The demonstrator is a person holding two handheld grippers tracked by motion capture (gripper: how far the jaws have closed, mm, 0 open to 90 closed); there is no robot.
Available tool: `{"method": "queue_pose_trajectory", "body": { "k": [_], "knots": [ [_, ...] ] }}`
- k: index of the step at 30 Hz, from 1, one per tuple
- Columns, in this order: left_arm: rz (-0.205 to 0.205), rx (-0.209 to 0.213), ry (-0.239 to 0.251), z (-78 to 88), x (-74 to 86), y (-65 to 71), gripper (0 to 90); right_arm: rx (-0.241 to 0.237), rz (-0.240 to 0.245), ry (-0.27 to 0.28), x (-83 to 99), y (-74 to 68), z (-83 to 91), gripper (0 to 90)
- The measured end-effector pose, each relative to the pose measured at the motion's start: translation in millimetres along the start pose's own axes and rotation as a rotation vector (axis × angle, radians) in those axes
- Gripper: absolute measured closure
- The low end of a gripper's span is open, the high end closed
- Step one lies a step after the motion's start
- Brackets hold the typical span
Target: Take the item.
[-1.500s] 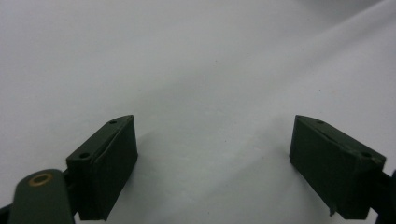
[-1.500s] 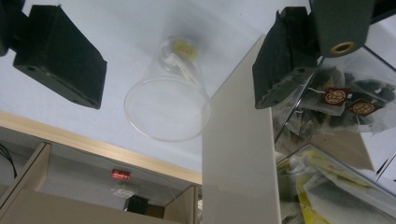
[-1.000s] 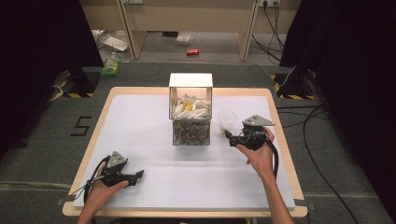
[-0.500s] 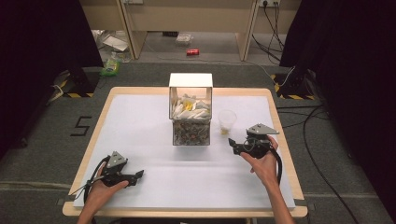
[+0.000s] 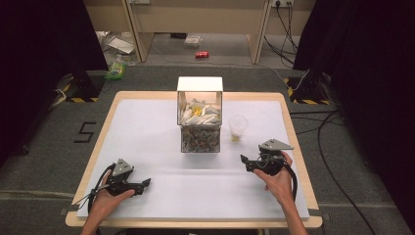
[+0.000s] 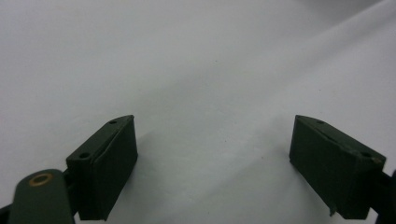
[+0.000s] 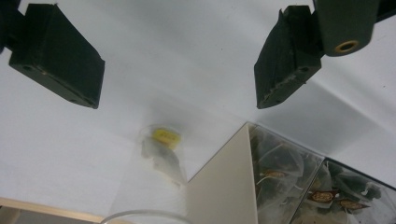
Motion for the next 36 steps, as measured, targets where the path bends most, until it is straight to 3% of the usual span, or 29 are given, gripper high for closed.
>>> {"method": "queue_pose_trajectory", "body": {
  "k": [20, 36],
  "knots": [
    [-0.002, -0.001, -0.001, 0.0, 0.0, 0.1, 14.7, -0.037, -0.014, -0.018, 23.8, -20.8, 4.0, 16.8],
    [-0.003, -0.001, -0.001, 0.0, 0.0, 0.1, 14.6, -0.064, 0.018, -0.061, 38.5, -32.4, 10.1, 16.8]
  ]
}}
Point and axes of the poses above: each handheld gripper's, and its own axes: z roughly backward along the jaws, x roughly out of its underside, y roughly to its right, the point moved 3 cm from there along -z, roughly forward along the jaws, and after that the axes turned 13 degrees about y, right-handed, at the moved point
